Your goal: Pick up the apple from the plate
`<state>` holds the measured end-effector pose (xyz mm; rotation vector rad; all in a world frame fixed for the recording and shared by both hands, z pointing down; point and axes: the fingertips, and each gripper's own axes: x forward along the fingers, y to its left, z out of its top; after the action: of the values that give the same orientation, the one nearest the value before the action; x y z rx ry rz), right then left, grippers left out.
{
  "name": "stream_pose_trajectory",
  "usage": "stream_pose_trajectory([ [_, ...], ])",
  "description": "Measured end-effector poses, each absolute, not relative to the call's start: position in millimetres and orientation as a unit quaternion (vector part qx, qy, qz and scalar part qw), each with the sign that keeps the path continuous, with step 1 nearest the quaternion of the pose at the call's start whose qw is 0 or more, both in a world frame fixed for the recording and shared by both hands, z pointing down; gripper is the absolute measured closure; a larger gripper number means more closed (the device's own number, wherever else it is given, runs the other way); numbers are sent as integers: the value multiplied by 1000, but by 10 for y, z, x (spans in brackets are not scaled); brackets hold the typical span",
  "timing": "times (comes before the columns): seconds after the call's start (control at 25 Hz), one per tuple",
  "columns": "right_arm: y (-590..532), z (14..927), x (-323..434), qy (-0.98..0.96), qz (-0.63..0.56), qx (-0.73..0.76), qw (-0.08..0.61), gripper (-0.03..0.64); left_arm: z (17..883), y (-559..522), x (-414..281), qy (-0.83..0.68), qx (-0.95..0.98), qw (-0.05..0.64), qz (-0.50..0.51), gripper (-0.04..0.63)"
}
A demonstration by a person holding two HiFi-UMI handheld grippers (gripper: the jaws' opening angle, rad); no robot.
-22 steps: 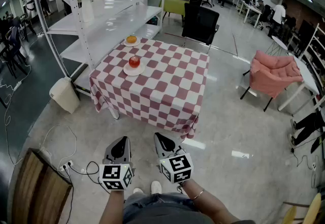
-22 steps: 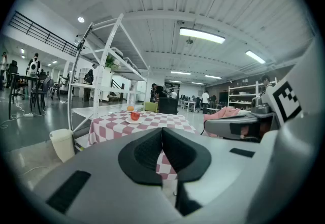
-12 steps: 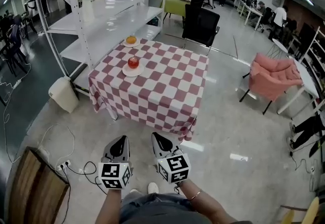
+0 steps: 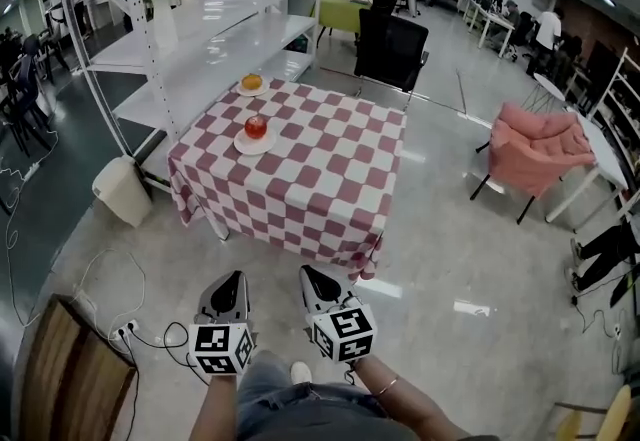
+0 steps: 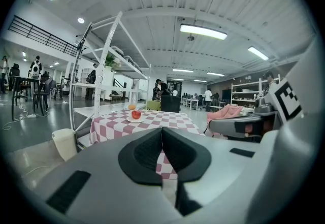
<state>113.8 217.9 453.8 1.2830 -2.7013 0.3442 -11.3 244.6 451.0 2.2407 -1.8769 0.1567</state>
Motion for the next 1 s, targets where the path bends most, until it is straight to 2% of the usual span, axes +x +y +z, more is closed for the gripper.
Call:
stream_pose_trajectory([
  [0.48, 1862, 4561, 1256, -882, 121, 451, 63, 606, 4500, 2077, -199, -638, 761, 106, 48, 578],
  [1.0, 1049, 4666, 1026, -871, 132, 467, 70, 607, 4620, 1190, -402, -624, 772, 113, 56, 578],
])
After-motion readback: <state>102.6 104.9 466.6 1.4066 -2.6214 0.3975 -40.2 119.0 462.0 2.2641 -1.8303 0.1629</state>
